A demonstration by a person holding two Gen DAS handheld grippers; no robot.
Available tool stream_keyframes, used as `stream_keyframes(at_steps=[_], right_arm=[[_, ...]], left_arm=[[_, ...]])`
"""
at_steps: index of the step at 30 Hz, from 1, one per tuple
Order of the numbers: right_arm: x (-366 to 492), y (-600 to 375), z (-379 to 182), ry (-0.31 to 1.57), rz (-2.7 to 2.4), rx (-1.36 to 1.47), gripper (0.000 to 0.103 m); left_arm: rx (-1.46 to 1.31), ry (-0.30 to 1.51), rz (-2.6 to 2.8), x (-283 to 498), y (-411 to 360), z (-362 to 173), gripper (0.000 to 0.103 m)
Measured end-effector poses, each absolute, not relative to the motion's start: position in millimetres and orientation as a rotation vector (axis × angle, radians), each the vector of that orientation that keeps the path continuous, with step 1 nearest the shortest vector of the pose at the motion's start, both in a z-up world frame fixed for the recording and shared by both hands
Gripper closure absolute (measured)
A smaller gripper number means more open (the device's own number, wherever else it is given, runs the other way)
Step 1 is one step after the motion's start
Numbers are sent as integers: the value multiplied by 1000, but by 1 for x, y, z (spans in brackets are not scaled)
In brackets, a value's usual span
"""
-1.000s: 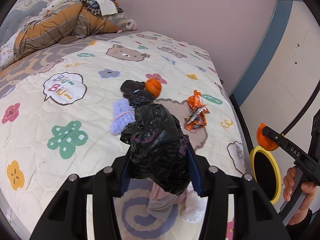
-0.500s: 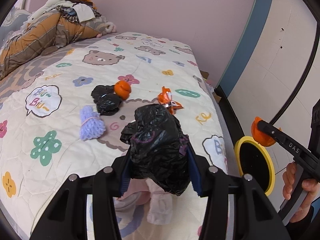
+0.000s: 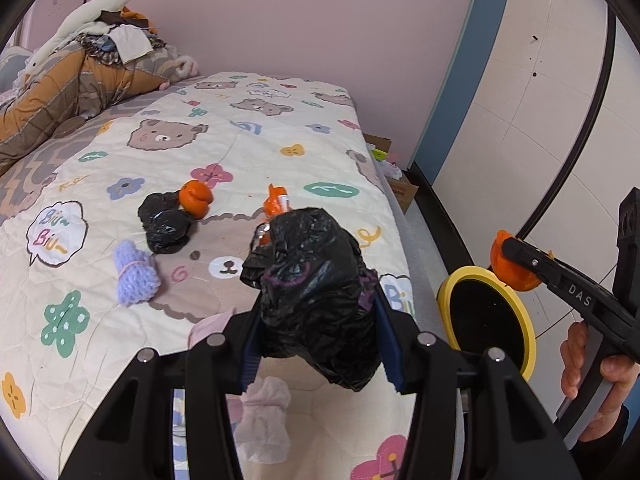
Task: Collect trash
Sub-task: 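Carry the black bag and orange peel over the bin with both tools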
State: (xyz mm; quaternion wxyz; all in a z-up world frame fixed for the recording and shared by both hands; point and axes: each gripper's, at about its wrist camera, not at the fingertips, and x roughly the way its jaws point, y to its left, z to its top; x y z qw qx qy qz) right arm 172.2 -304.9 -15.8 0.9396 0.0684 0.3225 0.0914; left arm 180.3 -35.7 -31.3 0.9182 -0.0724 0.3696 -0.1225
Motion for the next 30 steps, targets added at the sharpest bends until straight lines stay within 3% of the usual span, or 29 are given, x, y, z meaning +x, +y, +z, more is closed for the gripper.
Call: stream_keyframes(at_steps=[30], right_arm=[[156,-416,-13,641,17,217,82]], left_arm=[[-52,798,-474,201,-168,-37,57]])
